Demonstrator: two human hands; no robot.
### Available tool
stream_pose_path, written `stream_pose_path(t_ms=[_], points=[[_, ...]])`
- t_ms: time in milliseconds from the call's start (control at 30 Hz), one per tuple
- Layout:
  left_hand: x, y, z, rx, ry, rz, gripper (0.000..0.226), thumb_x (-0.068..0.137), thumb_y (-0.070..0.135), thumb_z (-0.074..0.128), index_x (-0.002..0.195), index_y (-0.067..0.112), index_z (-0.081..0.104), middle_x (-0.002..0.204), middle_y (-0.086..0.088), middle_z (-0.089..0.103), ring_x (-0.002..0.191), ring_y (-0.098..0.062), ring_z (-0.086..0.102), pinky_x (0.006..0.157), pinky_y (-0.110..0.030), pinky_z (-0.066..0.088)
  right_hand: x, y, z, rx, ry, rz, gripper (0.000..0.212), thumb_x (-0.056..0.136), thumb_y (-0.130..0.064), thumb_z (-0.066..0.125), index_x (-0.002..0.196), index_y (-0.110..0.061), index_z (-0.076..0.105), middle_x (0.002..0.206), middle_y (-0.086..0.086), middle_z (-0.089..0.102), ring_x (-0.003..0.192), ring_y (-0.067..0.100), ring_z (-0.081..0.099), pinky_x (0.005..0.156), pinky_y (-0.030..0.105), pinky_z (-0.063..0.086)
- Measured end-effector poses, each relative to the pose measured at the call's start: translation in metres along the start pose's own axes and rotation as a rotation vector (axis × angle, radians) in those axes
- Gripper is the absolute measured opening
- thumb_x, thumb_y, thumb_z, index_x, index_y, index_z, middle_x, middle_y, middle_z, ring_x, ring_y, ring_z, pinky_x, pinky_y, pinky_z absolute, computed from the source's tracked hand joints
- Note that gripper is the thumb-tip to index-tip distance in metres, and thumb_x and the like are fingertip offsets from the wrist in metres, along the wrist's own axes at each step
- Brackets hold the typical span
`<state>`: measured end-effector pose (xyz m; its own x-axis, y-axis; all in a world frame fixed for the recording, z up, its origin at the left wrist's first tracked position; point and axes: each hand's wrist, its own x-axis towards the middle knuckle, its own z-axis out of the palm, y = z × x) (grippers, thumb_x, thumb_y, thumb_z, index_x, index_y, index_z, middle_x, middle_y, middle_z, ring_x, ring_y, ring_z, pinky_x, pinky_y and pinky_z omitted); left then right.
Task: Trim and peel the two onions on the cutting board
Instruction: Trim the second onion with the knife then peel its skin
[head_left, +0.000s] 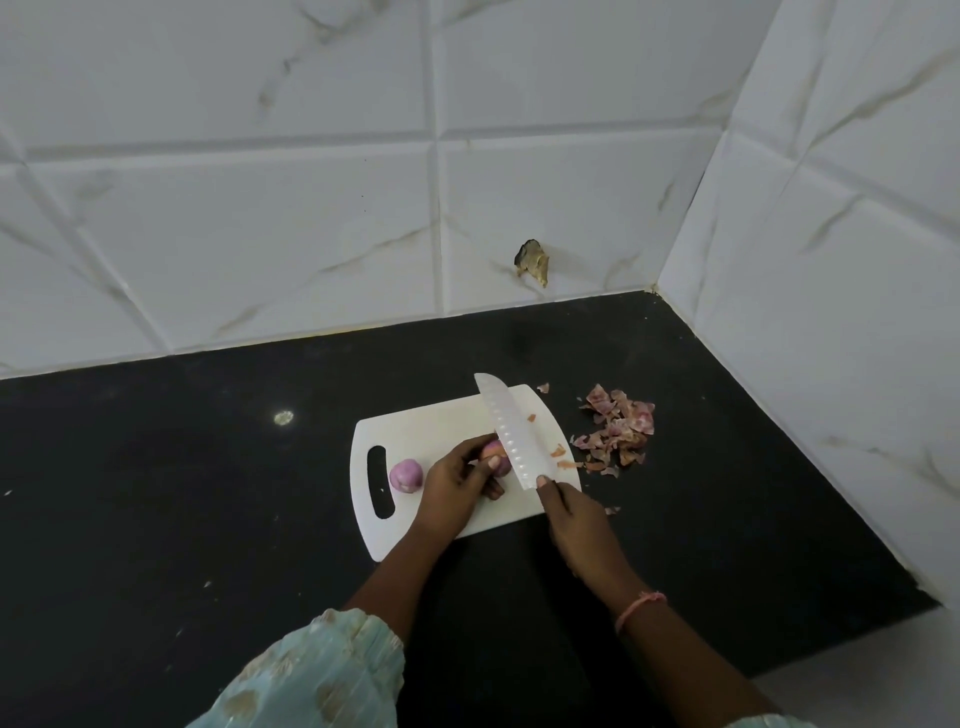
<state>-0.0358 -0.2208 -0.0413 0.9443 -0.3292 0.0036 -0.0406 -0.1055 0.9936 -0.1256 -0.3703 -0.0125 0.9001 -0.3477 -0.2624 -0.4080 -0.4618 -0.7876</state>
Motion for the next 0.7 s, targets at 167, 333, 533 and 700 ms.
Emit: stream_pose_path(t_ms=[167,333,533,700], points=[[-0.001,0.000,0.002,0.053,-0.013,0.015,0.029,0.098,0.007,0.060,0.126,0.011,0.065,0.081,-0.009,0.073,0.059,-0.016,0.065,0.067,-0.026,0.055,0.003,-0.003,0.002,-0.077,0.045,-0.035,0.046,0.101,-0.052,0.033,0.084,-0.019,0.060,0.076,0.002,0.062,0.071,0.016,0.060,0.067,0.039,0.048],[-0.001,0.003,0.002,0.057,0.017,0.001,0.026,0.099,0.007,0.058,0.124,0.011,0.065,0.079,-0.005,0.073,0.059,-0.013,0.065,0.067,-0.023,0.055,-0.005,0.000,0.004,-0.203,0.076,-0.093,0.043,0.101,-0.052,0.031,0.086,-0.022,0.058,0.073,0.000,0.061,0.067,0.010,0.059,0.060,0.031,0.048],[-0.002,0.005,0.004,0.031,0.031,-0.010,0.021,0.098,0.006,0.059,0.117,0.013,0.066,0.078,-0.006,0.072,0.057,-0.011,0.064,0.066,-0.024,0.056,-0.006,0.001,0.008,-0.289,0.120,-0.122,0.043,0.102,-0.052,0.030,0.089,-0.022,0.057,0.073,-0.002,0.060,0.067,0.010,0.059,0.064,0.038,0.052],[-0.004,0.006,0.005,0.023,0.024,-0.004,0.015,0.096,0.006,0.063,0.111,0.008,0.064,0.079,-0.005,0.071,0.056,-0.015,0.064,0.062,-0.026,0.055,-0.006,-0.002,0.008,-0.251,0.109,-0.103,0.044,0.102,-0.052,0.031,0.085,-0.020,0.056,0.072,-0.002,0.059,0.069,0.012,0.058,0.063,0.034,0.047]])
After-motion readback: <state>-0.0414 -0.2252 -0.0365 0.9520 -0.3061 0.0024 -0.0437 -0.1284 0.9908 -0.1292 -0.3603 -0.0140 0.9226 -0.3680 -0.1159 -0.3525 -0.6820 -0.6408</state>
